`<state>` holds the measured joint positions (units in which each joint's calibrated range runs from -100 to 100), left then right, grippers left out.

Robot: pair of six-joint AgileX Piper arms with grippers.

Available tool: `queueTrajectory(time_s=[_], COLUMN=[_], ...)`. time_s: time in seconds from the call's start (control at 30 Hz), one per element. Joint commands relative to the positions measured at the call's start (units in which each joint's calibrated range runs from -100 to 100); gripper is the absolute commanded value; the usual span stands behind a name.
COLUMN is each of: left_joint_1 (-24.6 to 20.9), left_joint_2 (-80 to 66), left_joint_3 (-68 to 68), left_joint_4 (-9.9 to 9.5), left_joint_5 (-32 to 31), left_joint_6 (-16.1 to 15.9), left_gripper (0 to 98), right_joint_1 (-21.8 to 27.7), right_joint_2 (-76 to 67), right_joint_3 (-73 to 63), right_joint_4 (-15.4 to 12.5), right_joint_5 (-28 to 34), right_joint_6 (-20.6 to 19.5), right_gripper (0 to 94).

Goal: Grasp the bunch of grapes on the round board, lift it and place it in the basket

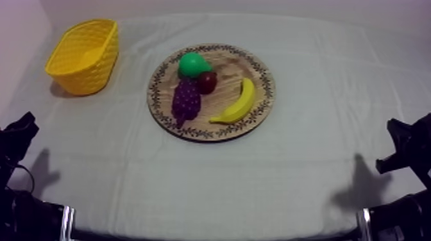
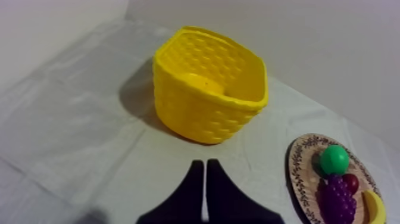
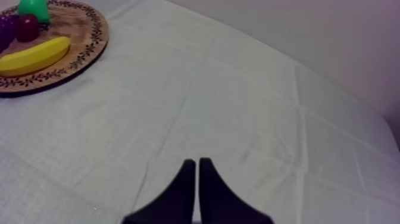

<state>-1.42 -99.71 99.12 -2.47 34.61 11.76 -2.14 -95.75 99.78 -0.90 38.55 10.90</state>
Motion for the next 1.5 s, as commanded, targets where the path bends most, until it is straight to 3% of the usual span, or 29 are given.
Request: queueTrajectory(time_s=[0.0,0.5,0.67,0.9,1.23,1.47], left_joint_1=[-0.14,0.74,4.58,9.29,14.13,16.88], left_joint_2=[-0.03,-0.03,2.11,16.13,37.93,51.38], left_joint_3=[0.32,0.15,-0.47,-4.36,-23.09,-39.08], left_joint_4=[0.06,-0.02,-1.75,-3.37,0.52,2.34], left_joint_5=[-0.57,-0.57,-0.39,-1.02,8.66,21.18], left_joint_6=[-0.16,0.00,2.96,6.63,1.84,0.76], left_gripper=[0.1,0.1,0.1,0.1,0.1,0.1], right_joint_1=[-0.01,-0.01,-0.01,-0.01,-0.01,-0.01], right_joint_2=[0.00,0.00,0.00,0.00,0.00,0.00], right_joint_3=[0.00,0.00,0.00,0.00,0.00,0.00], right_joint_4=[-0.01,-0.01,-0.01,-0.01,-0.01,-0.01], right_joint_5=[-0.01,-0.01,-0.01,-0.01,-0.01,-0.01], right_joint_6=[0.01,0.01,0.01,-0.01,0.00,0.00], right_gripper=[0.3,0.3,0.3,0.3,0.3,0.3])
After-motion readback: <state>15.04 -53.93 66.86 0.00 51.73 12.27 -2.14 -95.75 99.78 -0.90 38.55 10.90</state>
